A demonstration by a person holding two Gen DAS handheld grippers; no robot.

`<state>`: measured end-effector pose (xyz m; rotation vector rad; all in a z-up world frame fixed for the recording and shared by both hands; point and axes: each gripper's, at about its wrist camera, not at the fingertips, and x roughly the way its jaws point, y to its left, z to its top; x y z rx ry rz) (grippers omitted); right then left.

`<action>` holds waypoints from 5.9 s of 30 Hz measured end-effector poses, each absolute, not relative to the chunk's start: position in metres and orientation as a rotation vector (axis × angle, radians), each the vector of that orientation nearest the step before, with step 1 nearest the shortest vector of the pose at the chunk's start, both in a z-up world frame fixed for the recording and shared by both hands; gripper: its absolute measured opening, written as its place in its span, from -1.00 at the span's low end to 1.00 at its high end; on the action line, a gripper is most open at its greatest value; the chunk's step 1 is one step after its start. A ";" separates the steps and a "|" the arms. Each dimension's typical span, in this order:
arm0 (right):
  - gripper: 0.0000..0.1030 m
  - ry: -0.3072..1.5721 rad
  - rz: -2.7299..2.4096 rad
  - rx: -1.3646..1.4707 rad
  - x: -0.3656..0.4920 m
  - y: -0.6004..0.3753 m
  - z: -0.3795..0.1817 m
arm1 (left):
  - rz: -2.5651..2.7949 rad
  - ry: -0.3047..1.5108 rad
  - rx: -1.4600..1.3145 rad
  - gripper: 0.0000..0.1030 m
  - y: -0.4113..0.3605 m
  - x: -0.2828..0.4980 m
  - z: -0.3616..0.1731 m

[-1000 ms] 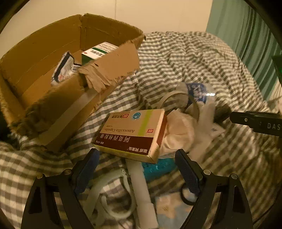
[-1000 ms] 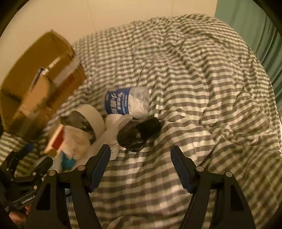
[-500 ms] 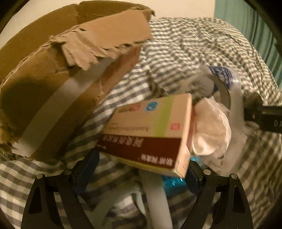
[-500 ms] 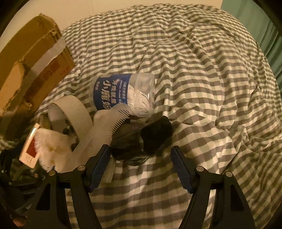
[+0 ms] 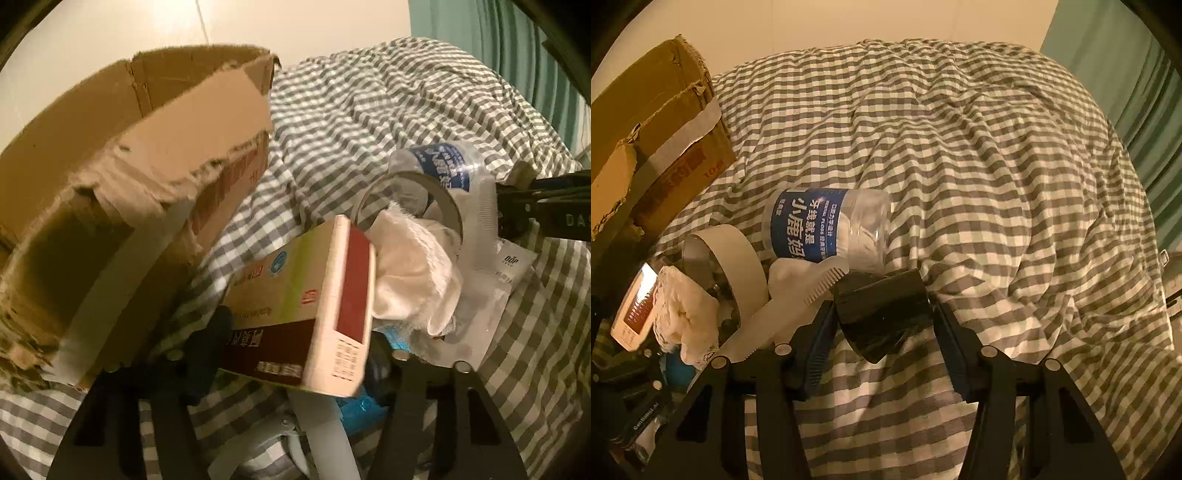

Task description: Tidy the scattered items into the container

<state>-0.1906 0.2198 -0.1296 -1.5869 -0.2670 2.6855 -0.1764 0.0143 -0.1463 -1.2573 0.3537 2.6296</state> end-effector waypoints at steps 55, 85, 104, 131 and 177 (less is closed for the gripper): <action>-0.85 -0.021 3.244 -1.550 -0.213 0.097 0.029 | 2.834 -0.199 -0.990 -0.44 -0.121 -0.200 -0.002; 0.23 -0.357 3.078 -1.497 -0.155 0.155 0.019 | 2.536 0.000 -1.324 0.67 -0.074 -0.157 -0.058; 0.23 0.271 2.746 -1.789 -0.193 0.232 -0.118 | 2.467 0.182 -1.590 -0.21 -0.050 -0.144 -0.153; -0.93 0.024 3.018 -1.589 -0.188 0.202 -0.031 | 2.523 0.000 -1.402 -0.81 -0.042 -0.130 -0.091; 0.00 -0.322 3.324 -1.487 -0.262 0.010 0.018 | 2.975 -0.101 -0.957 0.61 -0.143 -0.212 0.003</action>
